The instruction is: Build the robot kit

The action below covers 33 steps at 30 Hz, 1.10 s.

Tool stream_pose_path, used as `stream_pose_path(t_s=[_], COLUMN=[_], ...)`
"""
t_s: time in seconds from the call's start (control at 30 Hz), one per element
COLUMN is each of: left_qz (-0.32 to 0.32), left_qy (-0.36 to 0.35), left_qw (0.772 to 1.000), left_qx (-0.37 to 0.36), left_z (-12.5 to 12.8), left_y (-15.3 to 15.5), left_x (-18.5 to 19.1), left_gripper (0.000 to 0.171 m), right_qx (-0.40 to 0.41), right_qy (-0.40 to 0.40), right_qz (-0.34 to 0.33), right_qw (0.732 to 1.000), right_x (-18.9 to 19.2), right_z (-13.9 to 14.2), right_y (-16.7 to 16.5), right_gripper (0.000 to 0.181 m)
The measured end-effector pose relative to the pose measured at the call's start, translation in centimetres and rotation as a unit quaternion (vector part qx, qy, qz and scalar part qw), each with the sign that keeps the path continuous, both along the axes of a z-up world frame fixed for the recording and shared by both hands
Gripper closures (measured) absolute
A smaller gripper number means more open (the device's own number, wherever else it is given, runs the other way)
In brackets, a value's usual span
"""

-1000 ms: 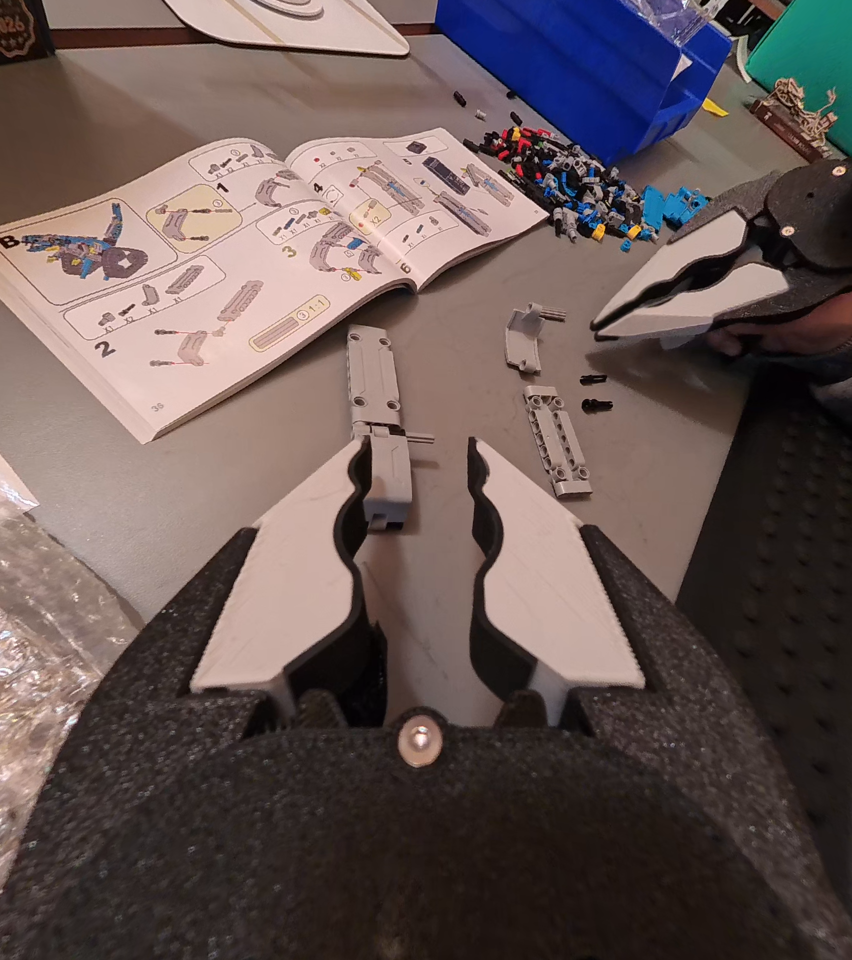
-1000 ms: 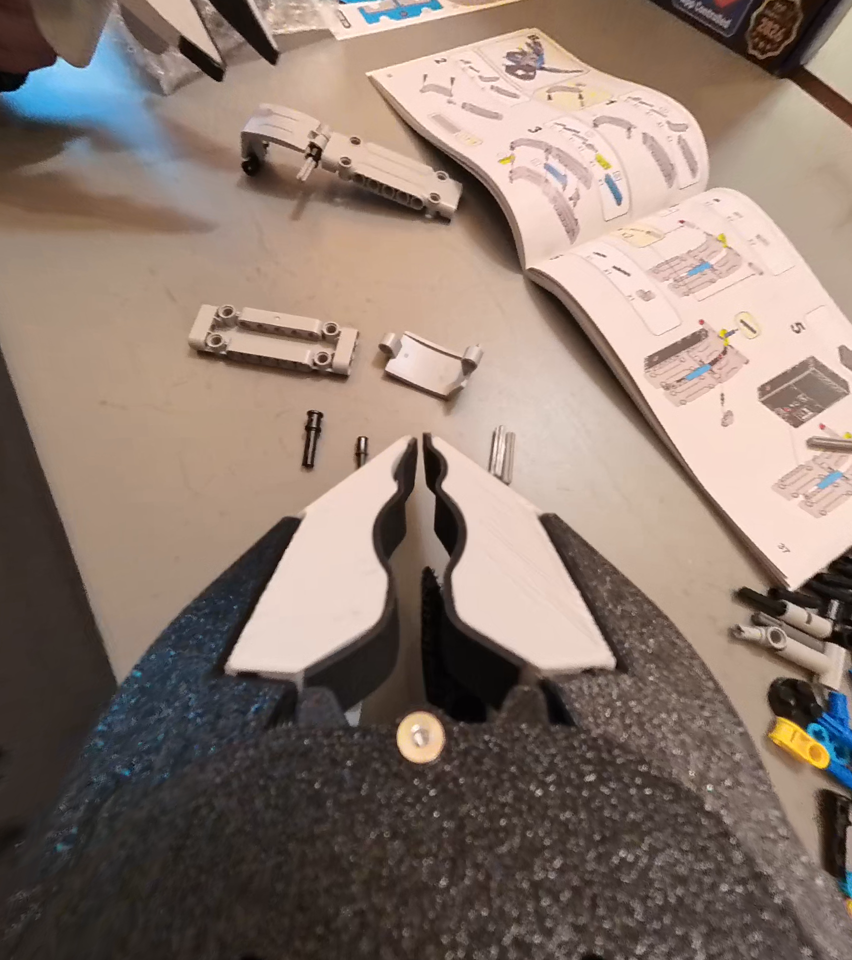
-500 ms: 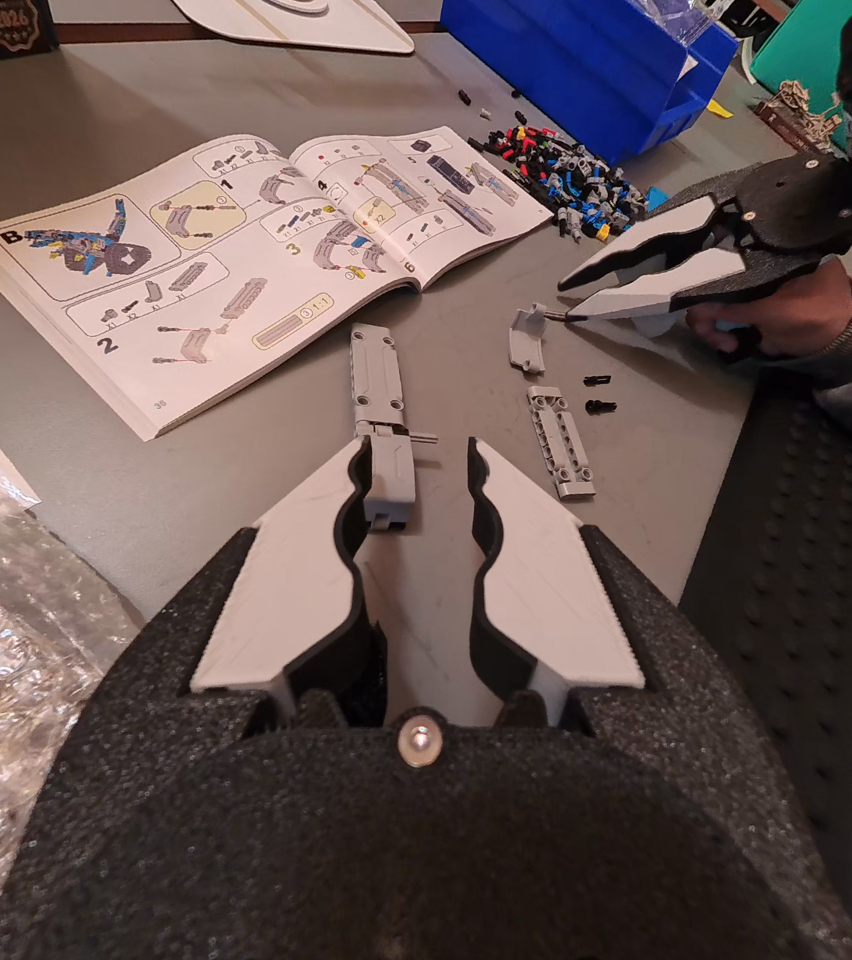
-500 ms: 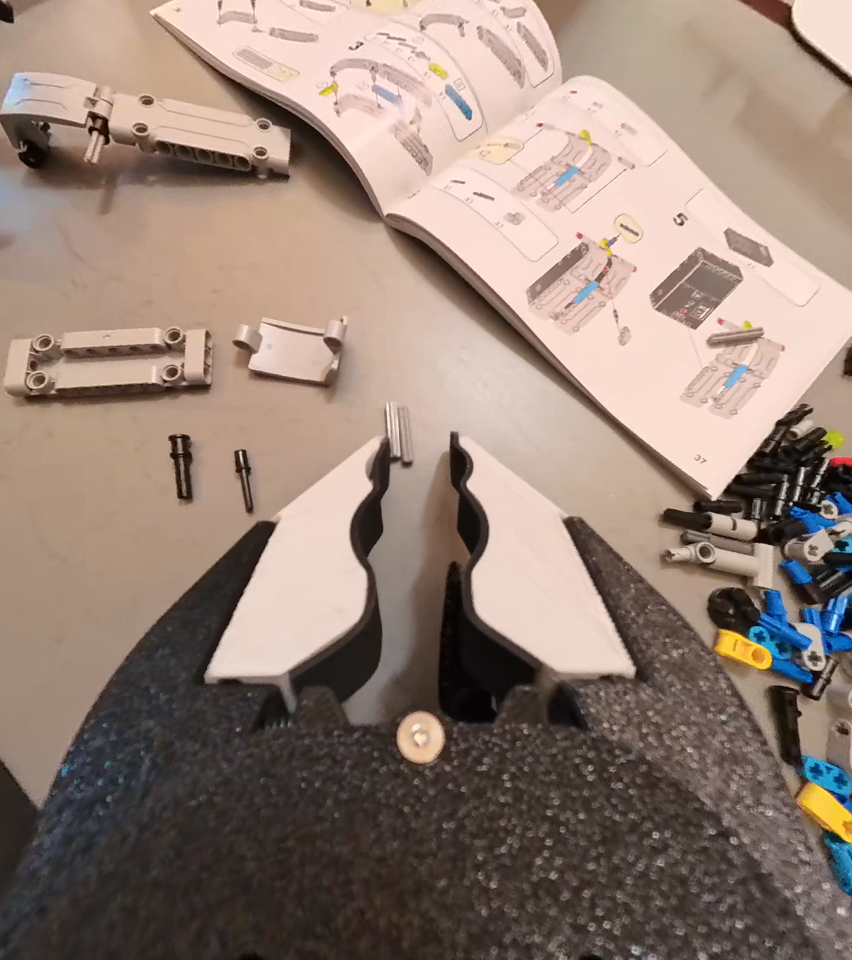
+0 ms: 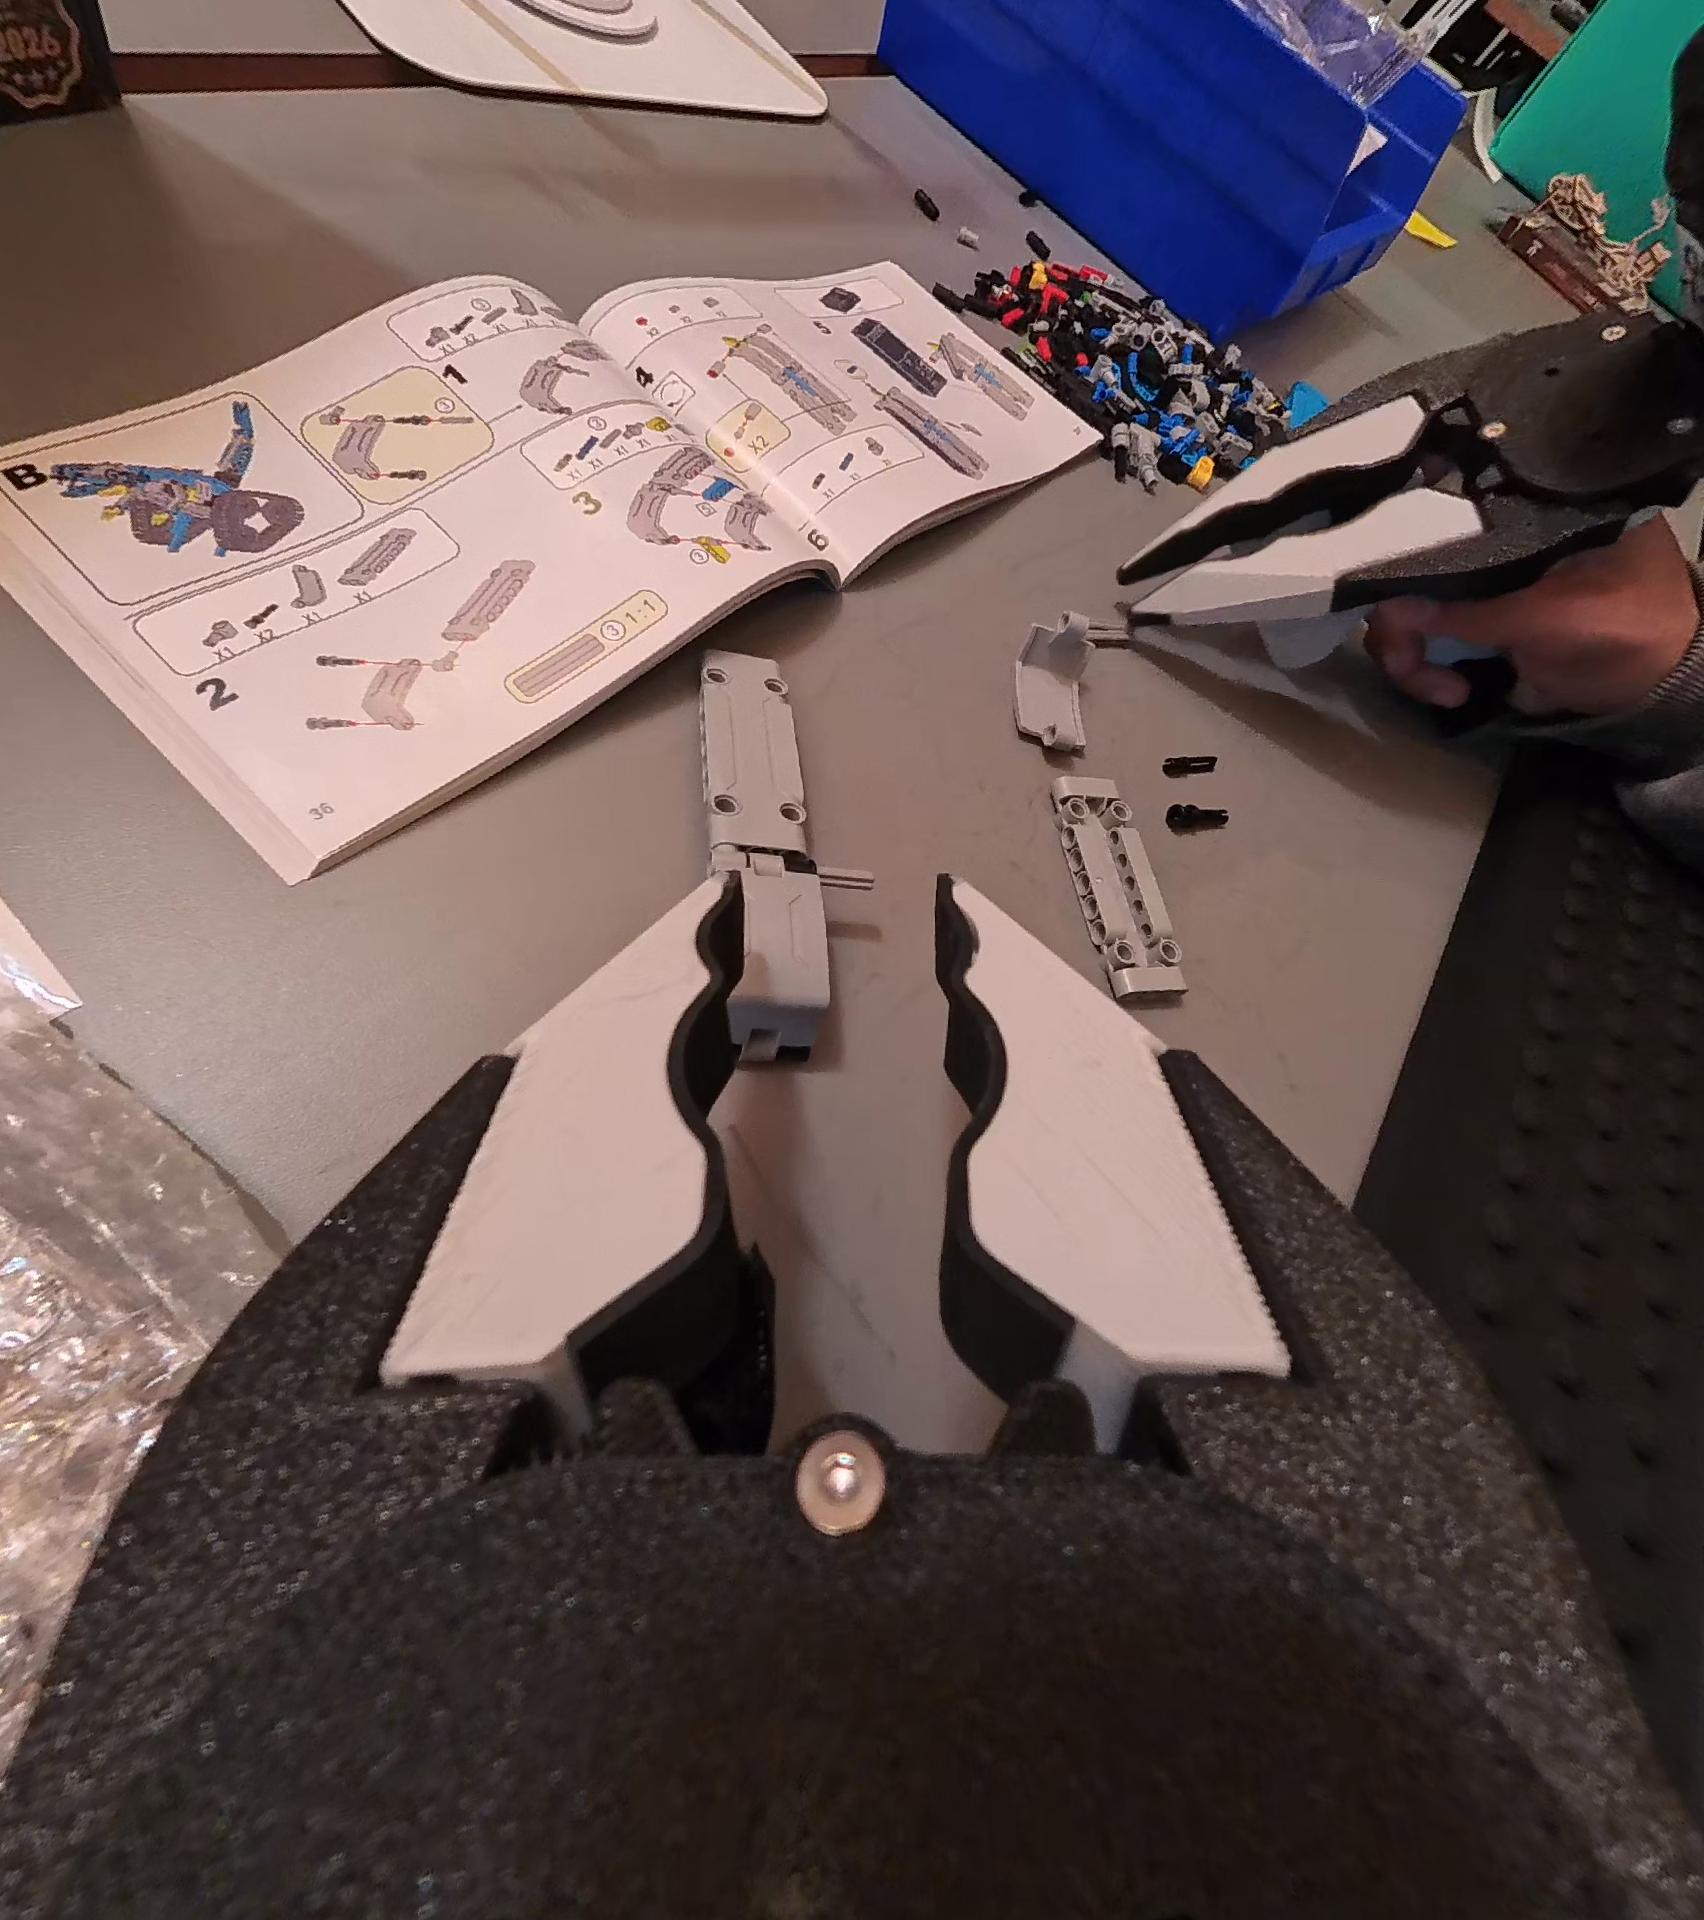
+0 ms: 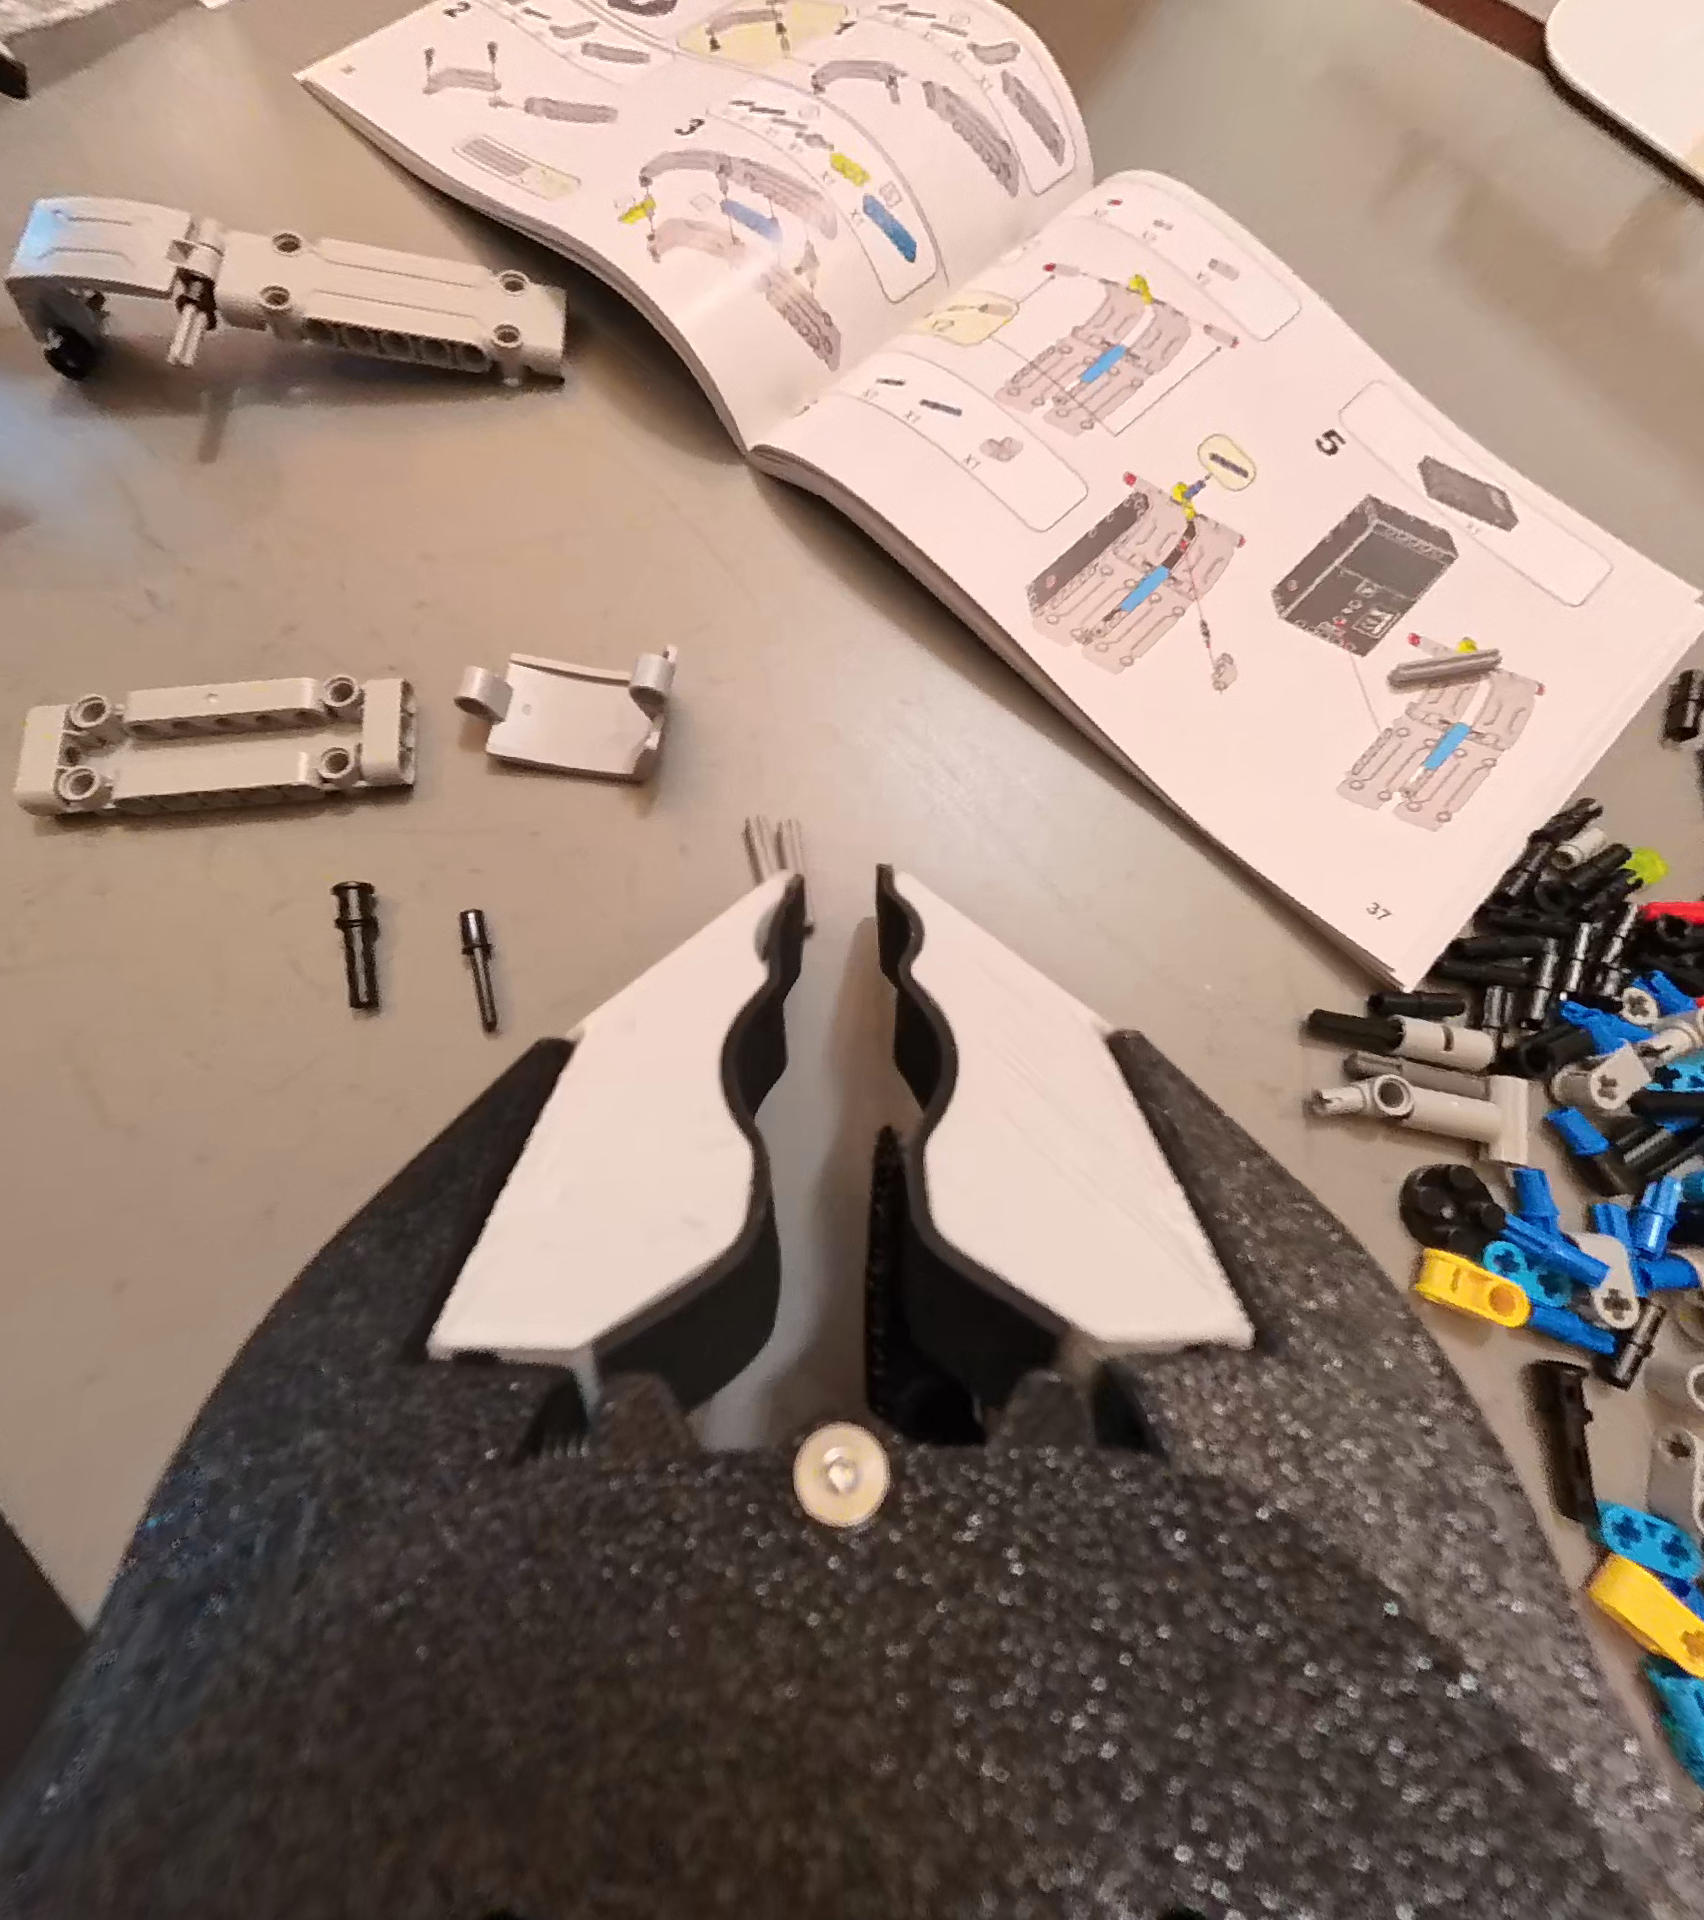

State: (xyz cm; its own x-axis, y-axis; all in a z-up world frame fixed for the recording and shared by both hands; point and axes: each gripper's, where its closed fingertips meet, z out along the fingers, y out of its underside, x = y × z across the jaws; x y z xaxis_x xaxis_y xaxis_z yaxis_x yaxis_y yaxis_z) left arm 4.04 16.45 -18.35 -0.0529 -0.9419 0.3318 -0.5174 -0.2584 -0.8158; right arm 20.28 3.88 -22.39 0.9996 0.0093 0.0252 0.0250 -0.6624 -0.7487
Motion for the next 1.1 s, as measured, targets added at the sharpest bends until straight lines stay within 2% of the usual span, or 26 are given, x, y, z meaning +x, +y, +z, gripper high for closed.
stream_pose_path(t_s=[0.57, 0.9, 1.1], left_qz=[0.000, 0.000, 0.000], left_qy=[0.000, -0.001, 0.000], left_qw=[1.000, 1.000, 1.000], left_qx=[0.002, 0.001, 0.002], left_z=[0.0, 0.1, 0.0], left_y=[0.0, -0.1, -0.1], left_x=[0.0, 0.0, 0.0], left_gripper=[0.136, 0.136, 0.136], right_qx=[-0.006, 0.019, -0.016], right_qy=[0.021, 0.095, 0.023], right_qz=[0.011, -0.002, 0.010], right_qw=[1.000, 0.995, 1.000], right_x=[-0.6, -0.5, -0.6], right_z=[-0.3, 0.6, -0.8], right_y=[0.0, 0.2, 0.0], right_gripper=[0.169, 0.170, 0.169])
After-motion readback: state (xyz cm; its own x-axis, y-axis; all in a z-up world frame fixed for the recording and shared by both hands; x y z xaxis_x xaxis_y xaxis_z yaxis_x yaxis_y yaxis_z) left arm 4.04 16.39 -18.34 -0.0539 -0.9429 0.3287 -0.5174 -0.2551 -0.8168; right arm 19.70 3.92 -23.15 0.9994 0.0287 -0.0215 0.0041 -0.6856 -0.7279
